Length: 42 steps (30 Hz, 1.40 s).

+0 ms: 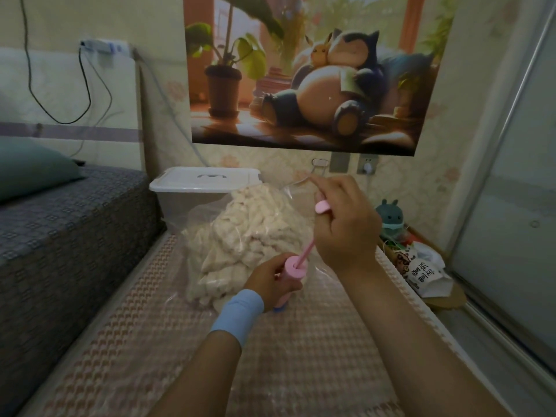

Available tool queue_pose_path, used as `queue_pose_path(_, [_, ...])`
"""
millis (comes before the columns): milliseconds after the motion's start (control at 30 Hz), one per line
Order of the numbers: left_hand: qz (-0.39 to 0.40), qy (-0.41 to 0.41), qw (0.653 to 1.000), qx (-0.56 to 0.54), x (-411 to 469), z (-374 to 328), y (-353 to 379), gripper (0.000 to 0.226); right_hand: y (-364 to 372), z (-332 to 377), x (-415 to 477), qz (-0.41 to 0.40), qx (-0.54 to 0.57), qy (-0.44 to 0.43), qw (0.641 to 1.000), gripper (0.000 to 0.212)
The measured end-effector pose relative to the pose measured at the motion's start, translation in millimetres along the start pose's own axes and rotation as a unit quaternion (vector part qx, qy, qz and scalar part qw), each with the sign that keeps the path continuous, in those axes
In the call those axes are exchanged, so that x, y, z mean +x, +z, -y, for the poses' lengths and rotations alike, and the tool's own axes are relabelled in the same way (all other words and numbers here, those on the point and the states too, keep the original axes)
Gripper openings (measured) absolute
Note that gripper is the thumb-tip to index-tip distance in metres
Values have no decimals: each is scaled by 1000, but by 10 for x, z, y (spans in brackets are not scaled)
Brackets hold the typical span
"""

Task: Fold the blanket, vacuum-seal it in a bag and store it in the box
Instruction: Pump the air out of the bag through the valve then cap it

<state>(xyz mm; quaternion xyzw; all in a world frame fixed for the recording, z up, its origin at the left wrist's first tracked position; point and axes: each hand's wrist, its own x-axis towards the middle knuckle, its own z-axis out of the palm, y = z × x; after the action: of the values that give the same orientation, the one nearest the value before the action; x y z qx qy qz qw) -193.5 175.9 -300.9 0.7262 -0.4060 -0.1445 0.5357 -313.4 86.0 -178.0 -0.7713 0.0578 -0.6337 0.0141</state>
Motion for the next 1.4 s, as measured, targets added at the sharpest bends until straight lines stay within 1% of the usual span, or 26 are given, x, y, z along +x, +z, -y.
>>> queue_pose_path(33, [0,0,1000,-1,-6,-2,13,51,12,-10,-67,18,-4,10,1000,37])
queue_pose_path(100, [-1,-4,1000,-10,-31,-51,52,44,117,-43,-394,150,-14,47,987,42])
queue_pose_path(167, [-4,-14,1000,-9,-62,-105,85,28,226,-65,-716,331,-36,93,938,45])
queue_pose_path(200, [-7,-22,1000,-8,-76,-121,98,24,249,-77,-782,378,-47,99,919,44])
queue_pose_path(267, [-13,-32,999,-24,-92,-130,92,30,208,-75,-668,337,-47,74,937,43])
queue_pose_path(367, [-12,-16,1000,-11,-61,-75,22,49,25,5,-216,129,-10,0,992,39])
queue_pose_path(433, [-3,-7,1000,9,-39,-66,6,51,-57,-5,-42,33,9,-13,999,37])
queue_pose_path(467, [-2,-4,1000,11,-28,-69,14,52,-58,-15,-33,13,8,-6,1000,38])
queue_pose_path(533, [-8,-1,1000,11,-35,-91,45,52,5,-32,-197,61,0,23,998,41])
queue_pose_path(567, [-10,-5,1000,8,-38,-105,63,51,74,-47,-354,132,-9,49,990,42])
queue_pose_path(633, [-12,-20,1000,-11,-67,-141,89,42,224,-86,-656,314,-40,95,944,37])
queue_pose_path(667, [-13,-27,999,-19,-80,-155,92,37,271,-100,-731,367,-47,100,924,33])
queue_pose_path(700, [-14,-30,999,-22,-89,-158,76,35,280,-89,-724,370,-45,91,924,32])
queue_pose_path(733, [-16,-26,999,-26,-84,-149,72,38,246,-79,-641,332,-35,74,940,32])
queue_pose_path(833, [-16,-9,1000,-23,-52,-87,5,50,58,16,-167,111,-4,3,994,33])
queue_pose_path(900, [-11,-5,1000,-17,-27,-60,-13,50,-26,20,41,12,18,-16,1000,34])
queue_pose_path(933, [-9,-4,1000,-15,-14,-49,-9,51,-19,19,48,3,19,-13,1000,35])
queue_pose_path(1000, [-7,-7,1000,-17,-12,-39,14,50,76,12,-177,72,8,13,997,39])
queue_pose_path(1033, [-8,-7,1000,-17,-17,-47,22,47,151,-5,-370,144,2,35,989,42])
queue_pose_path(1100, [-7,-12,1000,-13,-22,-47,38,35,289,-52,-707,317,-15,76,945,46])
queue_pose_path(1133, [-8,-16,1000,-12,-29,-54,41,30,326,-67,-778,366,-29,81,926,44])
queue_pose_path(1167, [-10,-21,1000,-20,-36,-56,36,28,329,-71,-758,370,-39,71,925,41])
queue_pose_path(1200, [-11,-24,999,-30,-40,-54,24,30,307,-56,-663,337,-40,53,939,41])
queue_pose_path(1300, [-7,-11,1000,-19,-5,-9,-32,49,94,65,-175,119,0,-13,993,34])
queue_pose_path(1367, [0,-5,1000,-11,10,0,-43,52,-16,59,22,14,21,-33,999,29])
queue_pose_path(1400, [2,-3,1000,-10,16,-4,-34,52,-24,46,37,-4,21,-25,999,30])
